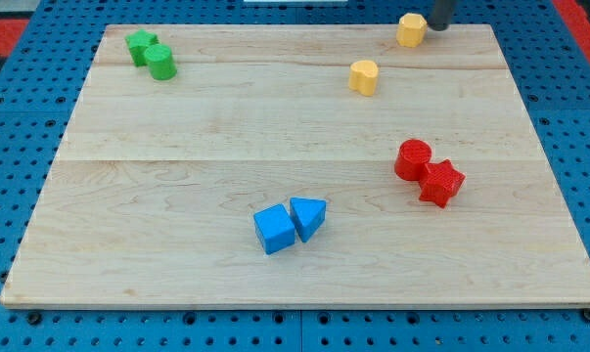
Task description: Push the yellow hexagon into the yellow heart
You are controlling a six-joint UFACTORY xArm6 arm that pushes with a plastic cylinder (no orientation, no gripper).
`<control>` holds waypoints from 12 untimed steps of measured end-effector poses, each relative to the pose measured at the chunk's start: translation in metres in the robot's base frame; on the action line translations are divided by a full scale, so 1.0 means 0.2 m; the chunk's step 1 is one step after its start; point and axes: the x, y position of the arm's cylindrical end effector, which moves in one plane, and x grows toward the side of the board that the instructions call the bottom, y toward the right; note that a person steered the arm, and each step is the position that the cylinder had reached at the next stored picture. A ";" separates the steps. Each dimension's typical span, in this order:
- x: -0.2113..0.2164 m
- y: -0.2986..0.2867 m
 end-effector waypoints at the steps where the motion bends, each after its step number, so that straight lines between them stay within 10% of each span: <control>1: 0.02 -0.58; 6: 0.41 -1.25; 12: 0.57 -0.50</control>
